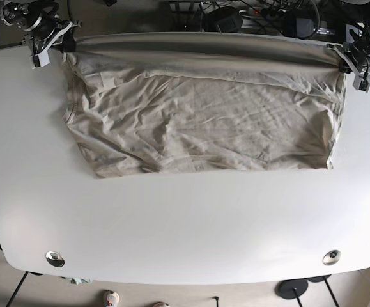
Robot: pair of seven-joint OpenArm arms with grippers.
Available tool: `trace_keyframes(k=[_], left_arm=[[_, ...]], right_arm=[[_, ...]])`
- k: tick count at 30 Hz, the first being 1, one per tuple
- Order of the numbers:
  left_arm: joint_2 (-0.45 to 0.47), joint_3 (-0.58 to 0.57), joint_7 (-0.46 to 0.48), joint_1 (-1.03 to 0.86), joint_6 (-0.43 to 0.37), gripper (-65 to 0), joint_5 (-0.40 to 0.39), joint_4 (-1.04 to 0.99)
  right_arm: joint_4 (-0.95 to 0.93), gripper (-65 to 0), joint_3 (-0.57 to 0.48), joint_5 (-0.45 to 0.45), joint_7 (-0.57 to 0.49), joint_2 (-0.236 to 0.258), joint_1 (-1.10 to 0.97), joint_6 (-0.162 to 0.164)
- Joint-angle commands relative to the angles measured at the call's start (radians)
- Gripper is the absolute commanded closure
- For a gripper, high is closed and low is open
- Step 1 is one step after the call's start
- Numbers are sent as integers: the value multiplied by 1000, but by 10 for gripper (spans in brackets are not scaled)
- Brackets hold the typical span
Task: Fold the T-shirt properly
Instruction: 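Drag the held shirt edge with both grippers, then lower it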
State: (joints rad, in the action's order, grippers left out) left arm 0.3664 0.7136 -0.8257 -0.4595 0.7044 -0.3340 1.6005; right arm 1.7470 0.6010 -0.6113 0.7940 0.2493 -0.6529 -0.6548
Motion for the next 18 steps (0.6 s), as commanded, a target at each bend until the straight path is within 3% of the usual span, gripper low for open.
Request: trace_keyframes(k=[1, 5, 7, 15, 18], left_arm=[[19, 8, 10, 0, -6, -58, -4, 21], [19, 22, -36, 1, -6, -222, -6, 22], [19, 44, -67, 6, -6, -232, -9, 51], [-28, 68, -71, 61, -6, -233, -9, 261], [-56, 67, -71, 153, -6, -233, -4, 268]], right_arm=[[21, -166, 13, -19, -15, 17, -15, 2], [66, -498, 27, -11, -17, -17, -18, 2], [106, -590, 49, -11, -17, -40, -18, 0], [156, -598, 73, -8, 2, -41, 109, 0], [101, -598, 40, -8, 51, -5, 241, 8]])
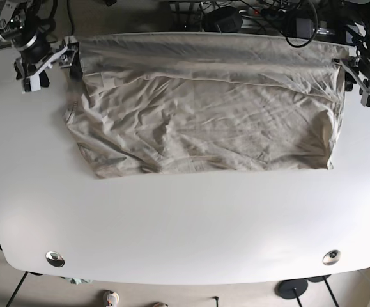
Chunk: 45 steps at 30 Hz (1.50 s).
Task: Fold the T-shirt properly
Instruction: 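Drag the held shirt edge with both grippers, then lower it, then regrasp the shirt edge with both grippers at its corners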
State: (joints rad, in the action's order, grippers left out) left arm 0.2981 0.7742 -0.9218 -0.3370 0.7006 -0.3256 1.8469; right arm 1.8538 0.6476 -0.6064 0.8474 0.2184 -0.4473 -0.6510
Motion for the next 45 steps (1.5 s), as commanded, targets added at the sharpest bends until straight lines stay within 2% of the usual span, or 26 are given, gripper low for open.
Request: trace_keyframes(k=[1, 5, 7, 8, 13, 16, 20, 23, 25, 27, 30, 34, 37, 38, 40, 42, 43, 45], left_arm=[[0, 6, 25, 80, -2, -233, -11, 20], [-23, -34, 25, 167, -2, -233, -11, 18], [-23, -54, 25, 191, -2, -233, -10, 18], [-24, -57, 25, 201, -2, -233, -10, 18], [-24, -85, 25, 212, -2, -233, -10, 18], [-24, -85, 25, 214, -2, -233, -10, 17], [-26, -85, 25, 218, -2, -233, -10, 17], [-26, -83, 25, 241, -2, -233, -10, 3], [-24, -81, 25, 246, -2, -233, -10, -25], [-23, -80, 25, 247, -2, -233, -10, -31], [-23, -78, 25, 247, -2, -233, -10, -31], [-23, -78, 25, 249, -2, -233, -10, -33], [-21, -83, 25, 269, -2, -233, -10, -48], [-21, -83, 25, 293, -2, -235, -10, -83], [2, -85, 25, 330, -20, -236, -10, -143], [16, -88, 25, 387, -85, -242, -10, -226], [17, -98, 25, 418, -104, -267, -10, -263], [42, -117, 25, 471, -174, -375, -10, -342]], right_arm=[[-41, -598, -33, -13, 13, 43, 100, 4], [-162, -598, -113, -13, 17, 75, 288, 13], [-263, -598, -174, -13, 13, 112, 400, 55], [-308, -598, -197, -13, 11, 121, 453, 63], [-598, -598, -297, 18, -32, 160, 690, 64], [-725, -598, -355, 98, -89, 154, 778, 53], [-862, -598, -420, 154, -182, 129, 833, 53], [-969, -598, -478, 159, -261, 120, 852, 53], [-989, -598, -483, 162, -285, 98, 852, 55], [-991, -593, -483, 162, -285, 97, 847, 55], [-980, -499, -484, 161, -282, 79, 816, 53], [-977, -477, -484, 162, -282, 69, 810, 53], [-977, -304, -484, 164, -285, 69, 810, 59], [-978, -182, -484, 164, -285, 68, 812, 61], [-978, -46, -484, 164, -285, 68, 813, 63], [-975, -27, -484, 164, -285, 69, 815, 63], [-975, -27, -484, 164, -285, 69, 815, 63], [-975, -25, -484, 164, -285, 71, 815, 63]])
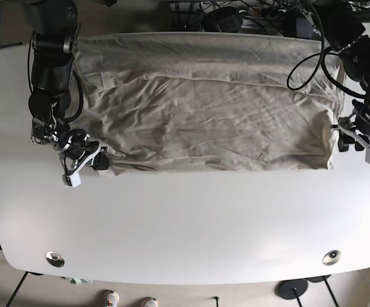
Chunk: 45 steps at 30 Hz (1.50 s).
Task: Fold the T-shirt properly
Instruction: 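Regrasp the shirt edge with both grippers at its corners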
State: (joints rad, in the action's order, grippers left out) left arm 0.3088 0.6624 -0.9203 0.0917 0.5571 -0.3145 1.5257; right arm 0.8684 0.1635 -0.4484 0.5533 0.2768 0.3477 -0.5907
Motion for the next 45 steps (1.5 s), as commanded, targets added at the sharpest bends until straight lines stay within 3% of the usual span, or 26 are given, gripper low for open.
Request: trace_keyframes(k=[1, 2, 3, 9, 17, 19, 24, 27, 33, 38, 41, 45], left_arm=[[42, -20, 27, 81, -110, -453, -22, -90], [43, -37, 28, 124, -188, -511, -22, -164], [56, -46, 28, 151, -217, -522, -25, -205], [88, -152, 191, 259, -202, -519, -24, -498], [97, -206, 247, 300, -200, -514, -24, -678], [111, -207, 247, 303, -200, -438, -24, -716], [137, -207, 283, 323, -200, -138, -24, -775], [148, -207, 300, 322, -197, -14, -24, -775], [166, -206, 298, 322, 21, 0, -24, -744], [160, -201, 183, 283, 25, 0, -30, -529], [122, -189, 140, 216, 25, 0, -30, -356], [91, -91, 42, 147, 25, 0, -30, -207]], right_arm=[[10, -25, 0, 6, 9, 12, 18, 2], [10, -25, 0, 6, 9, 12, 18, 2], [10, -25, 0, 6, 7, 12, 17, 2], [10, -25, 0, 6, 7, 9, 17, 1], [10, -25, 5, 6, 6, 12, 17, 1], [10, -25, 5, 6, 4, 12, 17, 1], [10, -24, 6, 6, 4, 12, 17, 1], [10, -22, 6, 6, -3, 12, 17, -2], [42, -21, 6, 4, -17, 14, 11, 1], [217, -21, 14, 4, 40, 16, -29, 2], [346, -21, 80, 6, 107, 16, -66, 2], [493, -21, 132, 3, 175, 16, -129, 2]])
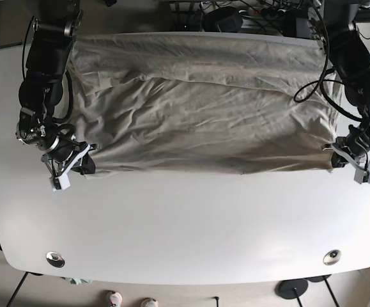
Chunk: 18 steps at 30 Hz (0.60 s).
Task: Fold the T-shirt properly
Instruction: 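Regrasp the shirt edge with both grippers at its corners, then lift the held edge with both grippers and fold it over the shirt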
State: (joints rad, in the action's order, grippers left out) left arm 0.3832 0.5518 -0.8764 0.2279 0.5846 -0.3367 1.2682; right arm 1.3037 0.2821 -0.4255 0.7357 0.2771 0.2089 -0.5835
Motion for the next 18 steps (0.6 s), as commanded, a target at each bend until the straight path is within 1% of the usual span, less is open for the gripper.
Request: trace_keyframes(k=[1, 3, 5, 6, 7, 8, 9, 10, 12, 13, 16, 18], left_arm=[[9, 50, -39, -11, -1, 0, -8, 106], [7, 84, -91, -63, -1, 0, -8, 186], [-7, 98, -116, -84, 1, 0, -9, 235], [-17, 109, -135, -106, 24, 0, -9, 281], [-19, 139, -165, -141, 71, 0, -8, 327], [-20, 155, -186, -157, 97, 0, -8, 356], [-28, 166, -211, -166, 114, 0, -8, 376], [-46, 187, -249, -170, 114, 0, -6, 405], [-54, 238, -303, -206, 114, 0, -6, 440], [-56, 264, -320, -235, 114, 0, -6, 468], [-56, 273, -320, -295, 114, 0, -8, 511], [-57, 284, -320, -336, 114, 0, -8, 538]], right_arm=[[118, -21, 35, -22, 18, 15, -19, -5], [213, -21, 75, -23, 61, 12, -70, -13], [273, -21, 92, -23, 89, 9, -98, -14], [328, -21, 92, -25, 107, 9, -134, -14], [383, -21, 92, -25, 114, 7, -174, -11], [420, -21, 92, -25, 114, 6, -203, -10], [454, -21, 92, -25, 114, 6, -228, -8], [494, -21, 92, -25, 115, 4, -269, -8], [537, -21, 93, -26, 121, 3, -323, -6], [571, -21, 95, -26, 132, -12, -360, -6], [633, -21, 153, -26, 137, -65, -438, -11], [646, -21, 164, -26, 137, -74, -487, -14]])
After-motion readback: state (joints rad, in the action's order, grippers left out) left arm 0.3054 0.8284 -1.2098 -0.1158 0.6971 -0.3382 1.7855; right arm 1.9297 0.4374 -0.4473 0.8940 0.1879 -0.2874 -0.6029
